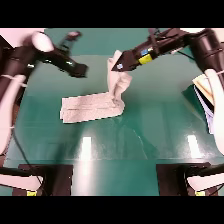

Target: Fold the shirts.

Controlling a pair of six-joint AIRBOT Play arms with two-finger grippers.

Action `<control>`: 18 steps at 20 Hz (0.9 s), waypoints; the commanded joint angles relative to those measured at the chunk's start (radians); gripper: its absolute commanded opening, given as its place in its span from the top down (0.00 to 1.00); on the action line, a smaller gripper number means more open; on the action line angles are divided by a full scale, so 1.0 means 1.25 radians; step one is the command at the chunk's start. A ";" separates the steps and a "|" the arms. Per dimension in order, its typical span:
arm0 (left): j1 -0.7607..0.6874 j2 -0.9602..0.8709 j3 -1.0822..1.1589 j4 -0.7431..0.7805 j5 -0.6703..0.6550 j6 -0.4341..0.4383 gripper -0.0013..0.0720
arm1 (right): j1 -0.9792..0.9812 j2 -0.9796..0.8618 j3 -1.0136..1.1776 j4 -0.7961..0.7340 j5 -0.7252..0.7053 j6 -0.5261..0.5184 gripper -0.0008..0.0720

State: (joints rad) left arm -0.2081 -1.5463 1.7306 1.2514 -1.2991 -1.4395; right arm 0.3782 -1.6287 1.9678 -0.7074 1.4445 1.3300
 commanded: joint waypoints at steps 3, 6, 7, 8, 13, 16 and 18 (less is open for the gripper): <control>0.173 0.178 0.005 0.134 -0.107 0.001 0.95 | 0.107 -0.097 0.052 -0.002 -0.091 0.003 0.97; 0.222 0.227 0.004 0.138 -0.139 0.005 0.95 | 0.166 -0.155 0.052 -0.002 -0.164 -0.029 0.97; 0.225 0.234 0.004 0.139 -0.149 0.005 0.95 | 0.190 -0.178 0.052 -0.002 -0.193 -0.046 0.97; 0.225 0.239 0.004 0.142 -0.157 0.005 0.95 | 0.214 -0.200 0.052 -0.001 -0.221 -0.064 0.97; 0.225 0.238 0.004 0.127 -0.168 0.005 0.95 | 0.319 -0.275 0.052 -0.002 -0.357 -0.123 0.16; 0.225 0.238 0.004 0.127 -0.169 0.005 0.95 | 0.283 -0.255 0.042 -0.003 -0.278 -0.099 0.27; 0.225 0.238 0.004 0.127 -0.169 0.005 0.95 | 0.231 -0.218 -0.027 -0.013 -0.190 -0.099 0.30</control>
State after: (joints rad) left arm 0.0719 -1.2499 1.7351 1.4109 -1.5055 -1.4338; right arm 0.7109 -1.9301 1.9926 -0.7116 1.1126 1.2011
